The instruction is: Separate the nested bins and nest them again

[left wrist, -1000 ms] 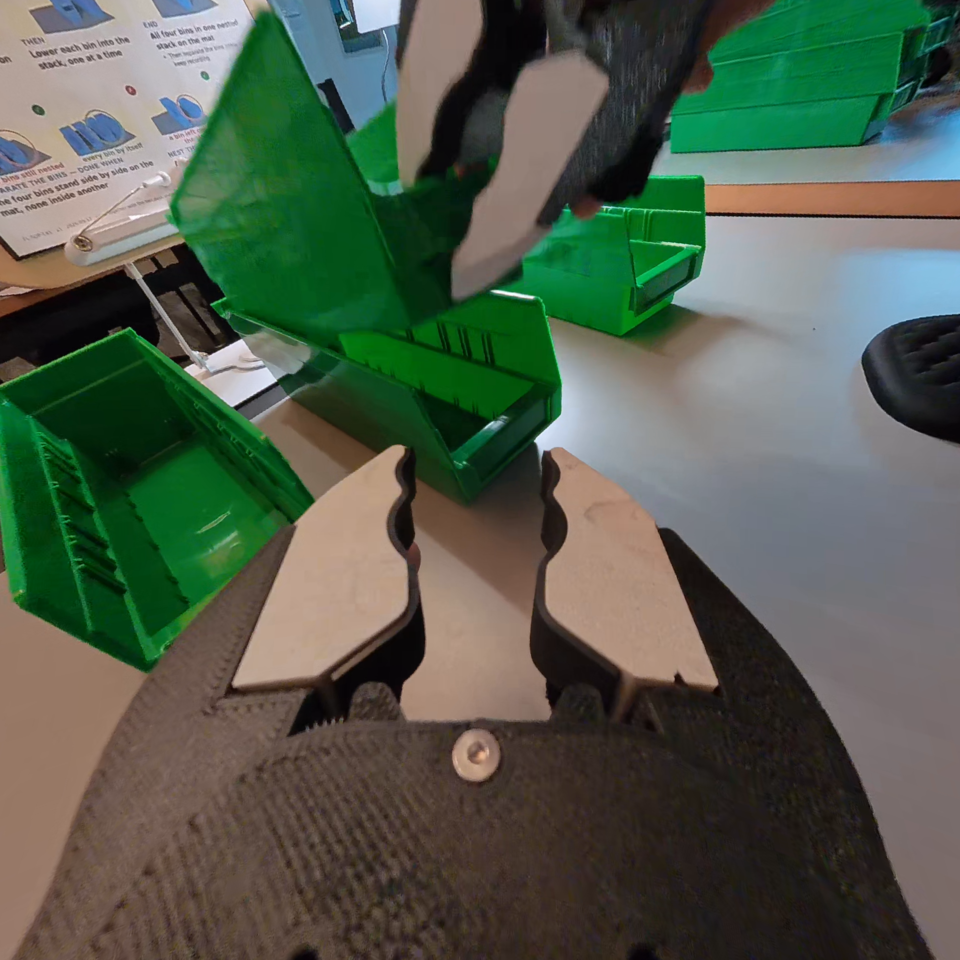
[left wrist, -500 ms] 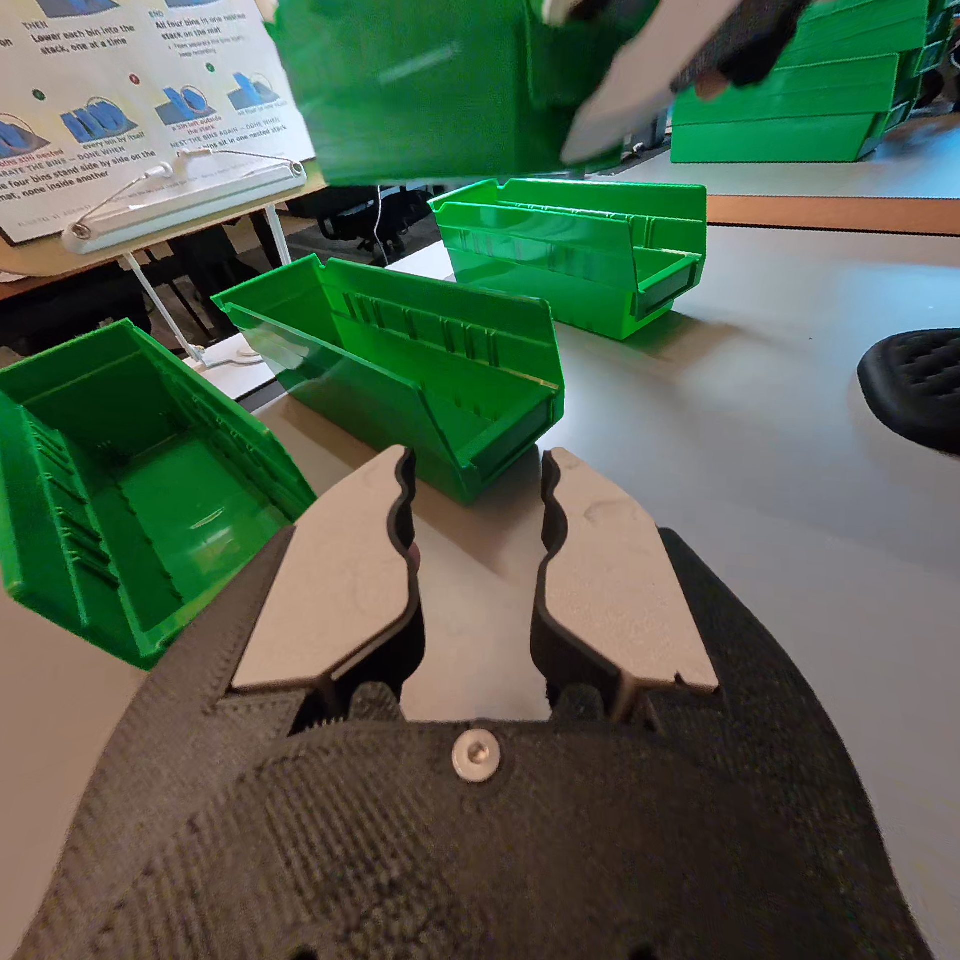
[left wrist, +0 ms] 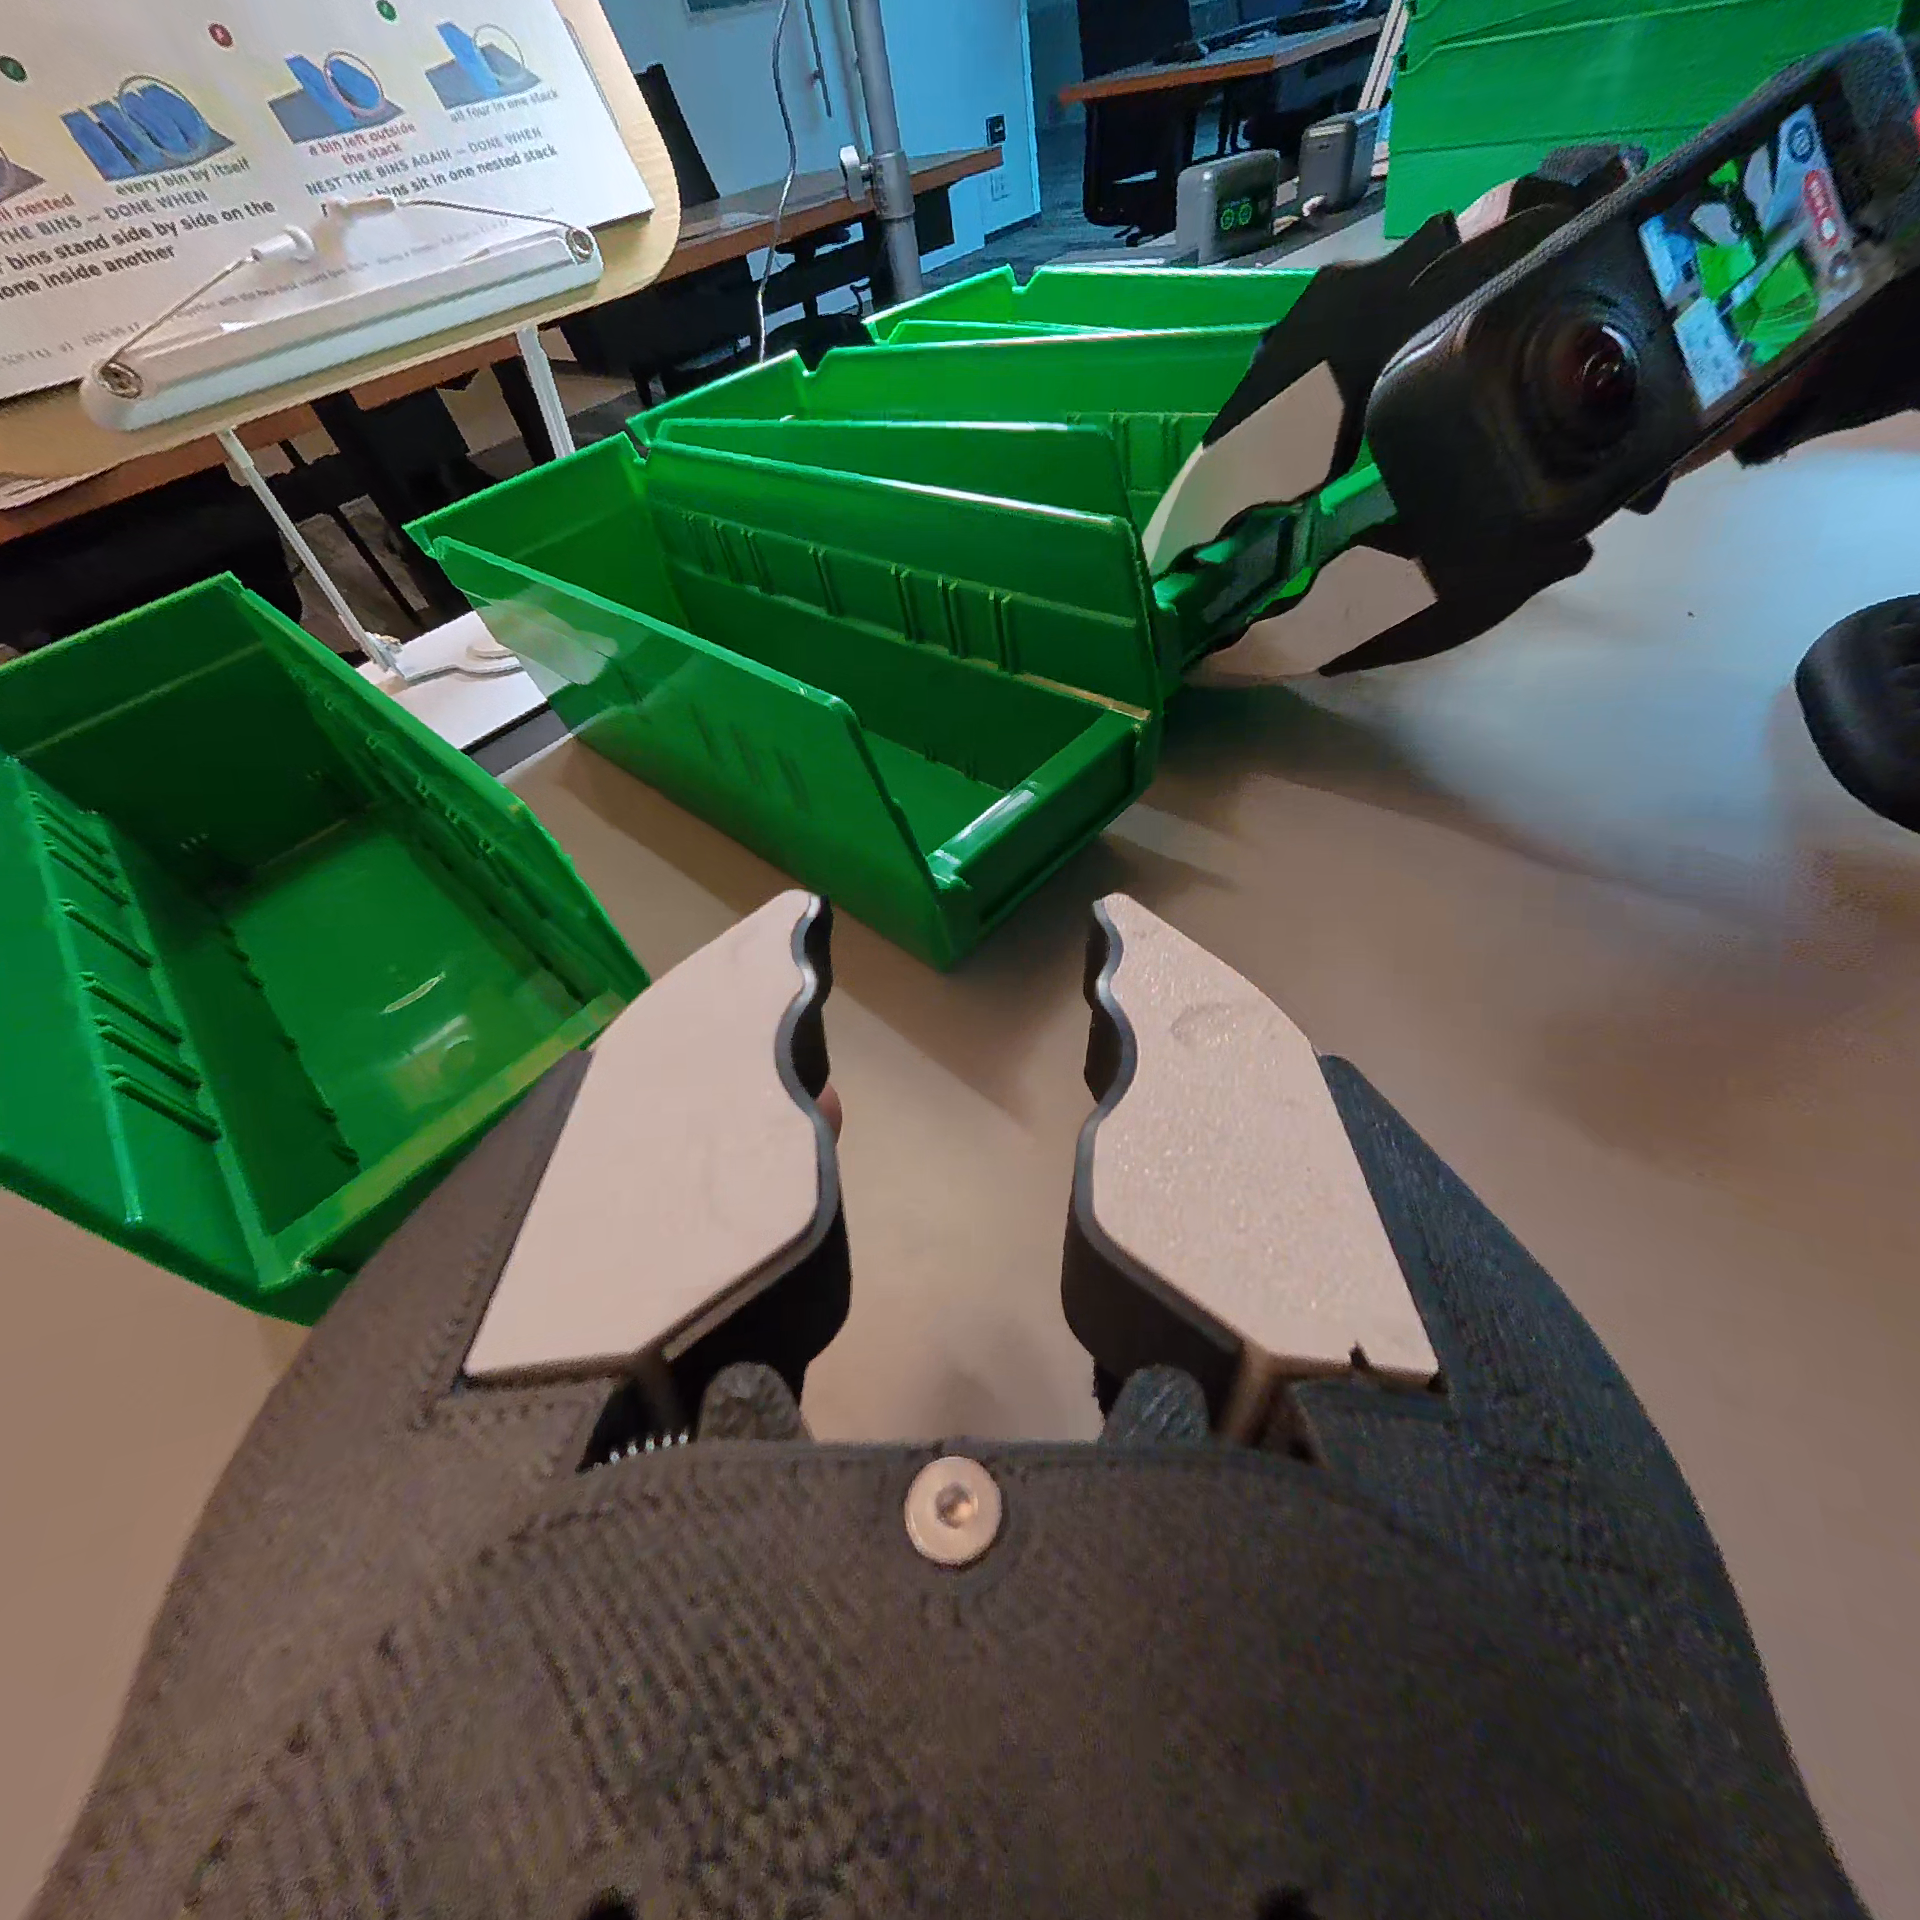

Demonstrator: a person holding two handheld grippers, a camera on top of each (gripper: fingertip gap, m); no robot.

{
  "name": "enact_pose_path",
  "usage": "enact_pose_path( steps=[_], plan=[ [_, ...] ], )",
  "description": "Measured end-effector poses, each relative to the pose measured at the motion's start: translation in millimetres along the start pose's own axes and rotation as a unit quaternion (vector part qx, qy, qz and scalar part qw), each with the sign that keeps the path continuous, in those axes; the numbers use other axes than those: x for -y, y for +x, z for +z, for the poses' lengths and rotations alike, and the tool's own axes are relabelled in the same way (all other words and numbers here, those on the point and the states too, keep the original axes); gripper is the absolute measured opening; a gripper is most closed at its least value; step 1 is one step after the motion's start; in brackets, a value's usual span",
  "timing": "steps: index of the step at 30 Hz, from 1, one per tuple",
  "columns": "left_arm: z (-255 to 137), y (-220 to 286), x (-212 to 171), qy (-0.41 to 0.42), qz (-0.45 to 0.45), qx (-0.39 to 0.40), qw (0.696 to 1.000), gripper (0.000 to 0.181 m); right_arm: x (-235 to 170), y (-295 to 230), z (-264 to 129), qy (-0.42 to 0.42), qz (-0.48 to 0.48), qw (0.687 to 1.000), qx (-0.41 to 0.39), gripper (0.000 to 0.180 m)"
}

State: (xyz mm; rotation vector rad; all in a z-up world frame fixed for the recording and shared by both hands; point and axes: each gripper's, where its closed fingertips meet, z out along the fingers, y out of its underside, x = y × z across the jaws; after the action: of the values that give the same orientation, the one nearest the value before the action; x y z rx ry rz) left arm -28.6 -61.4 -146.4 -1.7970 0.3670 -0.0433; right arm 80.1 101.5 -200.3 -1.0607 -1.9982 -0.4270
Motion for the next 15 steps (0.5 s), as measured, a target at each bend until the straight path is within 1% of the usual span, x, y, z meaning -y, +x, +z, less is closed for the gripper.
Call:
enact_pose_path(
  steps=[3, 8, 11, 15],
  plan=[
    [-1.3, -3.7, 0.1, 0.002, 0.0, 0.005, 1.0, 0.047, 13.1, 7.1, -15.7, 0.031, 0.041, 0.999, -0.008, 0.042],
    [-2.1, -8.8, 0.9, 0.004, -0.005, 0.01, 1.0, 0.047, 23.2, 19.3, -61.3, 0.108, 0.133, 0.984, -0.047, 0.038],
    [-3.9, -12.8, 3.7, 0.008, -0.006, 0.016, 1.0, 0.047, 17.6, 21.9, -90.4, 0.167, 0.226, 0.958, -0.061, 0.038],
    [-12.9, -25.8, 11.8, 0.026, -0.025, 0.036, 0.999, 0.047, -8.3, 23.1, -119.8, 0.227, 0.368, 0.898, -0.078, 0.042]
  ],
)
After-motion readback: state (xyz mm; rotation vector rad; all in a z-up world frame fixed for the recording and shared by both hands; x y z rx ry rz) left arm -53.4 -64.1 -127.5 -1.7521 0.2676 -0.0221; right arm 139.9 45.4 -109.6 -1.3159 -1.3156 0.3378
